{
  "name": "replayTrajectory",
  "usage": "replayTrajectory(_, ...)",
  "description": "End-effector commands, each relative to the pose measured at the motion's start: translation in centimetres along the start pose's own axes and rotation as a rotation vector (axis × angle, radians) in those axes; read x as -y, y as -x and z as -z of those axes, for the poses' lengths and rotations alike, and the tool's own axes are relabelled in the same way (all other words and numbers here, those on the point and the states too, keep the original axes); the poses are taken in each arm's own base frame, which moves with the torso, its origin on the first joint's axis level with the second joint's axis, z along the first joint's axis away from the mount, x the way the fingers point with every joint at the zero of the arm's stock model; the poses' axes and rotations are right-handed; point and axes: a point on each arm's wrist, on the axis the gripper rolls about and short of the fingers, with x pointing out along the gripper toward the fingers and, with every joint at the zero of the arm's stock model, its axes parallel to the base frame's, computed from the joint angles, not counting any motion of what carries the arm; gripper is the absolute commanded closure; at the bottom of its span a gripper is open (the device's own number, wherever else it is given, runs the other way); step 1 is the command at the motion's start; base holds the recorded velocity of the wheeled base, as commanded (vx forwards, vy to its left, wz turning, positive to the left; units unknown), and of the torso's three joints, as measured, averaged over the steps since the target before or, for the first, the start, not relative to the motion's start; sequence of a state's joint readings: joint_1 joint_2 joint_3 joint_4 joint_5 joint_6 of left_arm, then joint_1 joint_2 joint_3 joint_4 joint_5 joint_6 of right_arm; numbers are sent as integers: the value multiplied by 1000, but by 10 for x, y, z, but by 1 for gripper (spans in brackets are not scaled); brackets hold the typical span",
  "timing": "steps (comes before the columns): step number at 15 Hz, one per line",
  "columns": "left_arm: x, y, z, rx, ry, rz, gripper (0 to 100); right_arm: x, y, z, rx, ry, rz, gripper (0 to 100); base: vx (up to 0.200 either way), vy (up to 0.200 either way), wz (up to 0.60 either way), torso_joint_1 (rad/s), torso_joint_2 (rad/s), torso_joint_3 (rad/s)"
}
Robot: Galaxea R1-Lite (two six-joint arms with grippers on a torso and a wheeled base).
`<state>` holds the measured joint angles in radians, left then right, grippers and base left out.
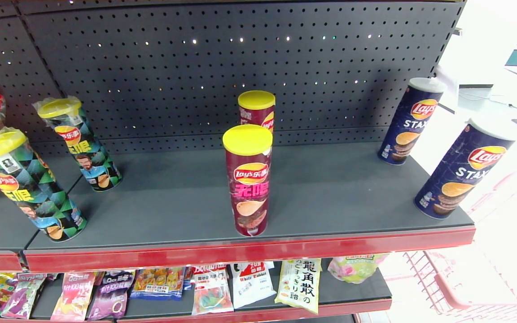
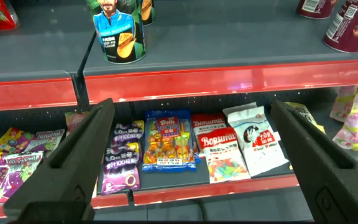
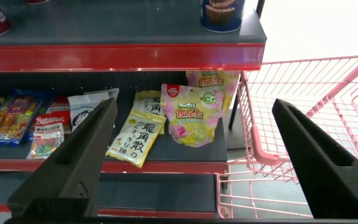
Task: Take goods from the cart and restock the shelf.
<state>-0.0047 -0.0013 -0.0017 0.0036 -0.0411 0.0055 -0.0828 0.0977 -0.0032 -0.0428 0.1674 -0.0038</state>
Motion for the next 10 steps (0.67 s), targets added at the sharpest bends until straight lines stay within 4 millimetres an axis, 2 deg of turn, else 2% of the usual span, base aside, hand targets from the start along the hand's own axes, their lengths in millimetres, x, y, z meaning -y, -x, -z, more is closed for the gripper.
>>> replayTrajectory(1,0,0,0,-1,-1,0,0,0,0,0,0,1,0,0,0,0,0,0,0,0)
replayTrajectory(10,0,0,0,-1,-1,-1,0,0,0,0,0,1,0,0,0,0,0,0,0,0)
